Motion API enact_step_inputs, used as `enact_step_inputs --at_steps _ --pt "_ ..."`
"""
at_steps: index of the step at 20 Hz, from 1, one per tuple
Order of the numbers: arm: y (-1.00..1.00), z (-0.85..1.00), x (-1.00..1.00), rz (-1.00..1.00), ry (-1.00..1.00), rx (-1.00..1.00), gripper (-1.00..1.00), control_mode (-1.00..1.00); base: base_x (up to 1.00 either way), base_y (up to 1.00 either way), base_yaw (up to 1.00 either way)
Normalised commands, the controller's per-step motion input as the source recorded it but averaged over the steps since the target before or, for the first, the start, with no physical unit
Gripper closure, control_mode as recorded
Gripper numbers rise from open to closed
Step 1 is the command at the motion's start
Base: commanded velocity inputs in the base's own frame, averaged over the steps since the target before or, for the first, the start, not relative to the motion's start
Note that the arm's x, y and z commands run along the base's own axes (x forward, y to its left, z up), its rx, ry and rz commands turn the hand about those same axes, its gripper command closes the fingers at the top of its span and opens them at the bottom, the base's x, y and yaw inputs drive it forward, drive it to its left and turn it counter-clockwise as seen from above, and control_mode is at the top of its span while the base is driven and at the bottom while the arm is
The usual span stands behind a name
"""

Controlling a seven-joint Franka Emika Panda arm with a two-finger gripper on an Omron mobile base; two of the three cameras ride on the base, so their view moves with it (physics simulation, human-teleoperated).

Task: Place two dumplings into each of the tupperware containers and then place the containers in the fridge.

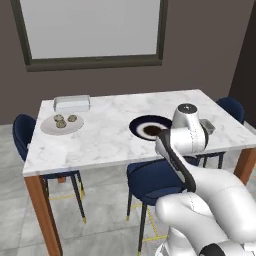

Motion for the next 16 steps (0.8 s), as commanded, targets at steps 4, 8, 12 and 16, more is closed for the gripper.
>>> enact_step_inputs --at_steps 4,8,12,16 --pt "0.0 0.0 0.0 0.0 0.0 0.0 -1.0 1.0 -0.13 0.59 0.0" --pt "0.0 0.0 0.0 0.0 0.0 0.0 -1.0 1.0 0.0 0.88 0.0" --pt "0.0 0.0 0.0 0.0 0.0 0.0 -1.0 1.0 0.0 0.75 0.0" --pt "0.0 0.0 0.0 0.0 0.0 0.0 -1.0 1.0 0.09 0.7 0.0"
